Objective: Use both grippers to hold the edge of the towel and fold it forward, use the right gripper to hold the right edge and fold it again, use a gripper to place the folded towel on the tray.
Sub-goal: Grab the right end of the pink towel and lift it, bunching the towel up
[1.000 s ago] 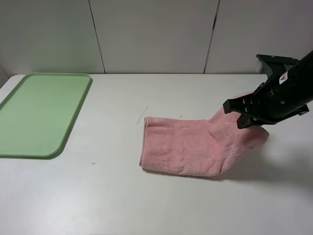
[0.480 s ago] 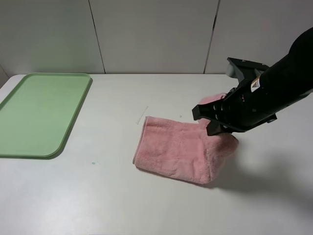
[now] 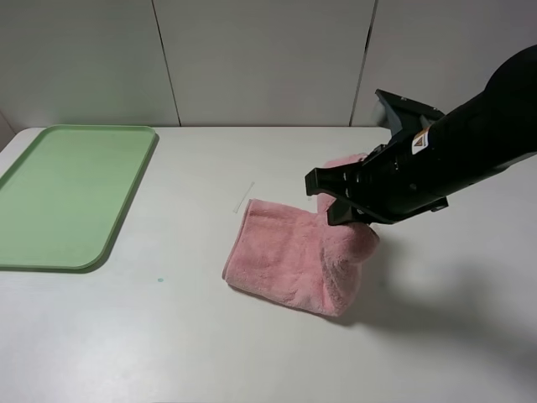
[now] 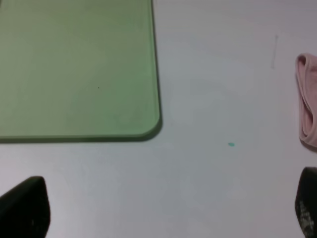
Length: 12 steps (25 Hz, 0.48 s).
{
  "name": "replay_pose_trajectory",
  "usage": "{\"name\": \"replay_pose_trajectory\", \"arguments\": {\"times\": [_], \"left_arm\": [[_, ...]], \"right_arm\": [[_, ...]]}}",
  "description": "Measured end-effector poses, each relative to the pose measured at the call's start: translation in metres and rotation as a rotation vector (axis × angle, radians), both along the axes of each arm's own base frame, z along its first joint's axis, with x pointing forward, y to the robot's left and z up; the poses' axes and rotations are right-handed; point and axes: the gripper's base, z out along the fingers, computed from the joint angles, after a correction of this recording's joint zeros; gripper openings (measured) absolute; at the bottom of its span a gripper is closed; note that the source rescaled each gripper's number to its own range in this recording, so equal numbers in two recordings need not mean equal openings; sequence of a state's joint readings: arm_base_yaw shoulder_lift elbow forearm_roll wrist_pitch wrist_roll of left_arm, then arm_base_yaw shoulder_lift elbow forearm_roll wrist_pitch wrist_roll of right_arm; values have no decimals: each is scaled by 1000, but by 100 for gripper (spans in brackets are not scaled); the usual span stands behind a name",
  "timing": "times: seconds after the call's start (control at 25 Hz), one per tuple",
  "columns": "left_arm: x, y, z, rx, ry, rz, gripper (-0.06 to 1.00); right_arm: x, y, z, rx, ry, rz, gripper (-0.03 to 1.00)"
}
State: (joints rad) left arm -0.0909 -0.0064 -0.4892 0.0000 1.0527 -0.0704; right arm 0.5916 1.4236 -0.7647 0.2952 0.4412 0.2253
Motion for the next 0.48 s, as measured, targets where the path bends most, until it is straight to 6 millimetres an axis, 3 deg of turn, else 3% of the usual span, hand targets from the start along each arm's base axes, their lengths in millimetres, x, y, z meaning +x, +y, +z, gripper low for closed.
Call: {"name": "replay_pose_trajectory", "arguments": {"times": [0.2,0.48], "left_arm": [[0,0,0,0,0,0,100],[0,0,0,0,0,0,100]], "right_arm": [[2,5,-4,19,-6,-10,5],[7,28,-29,16,12,6,5]]}}
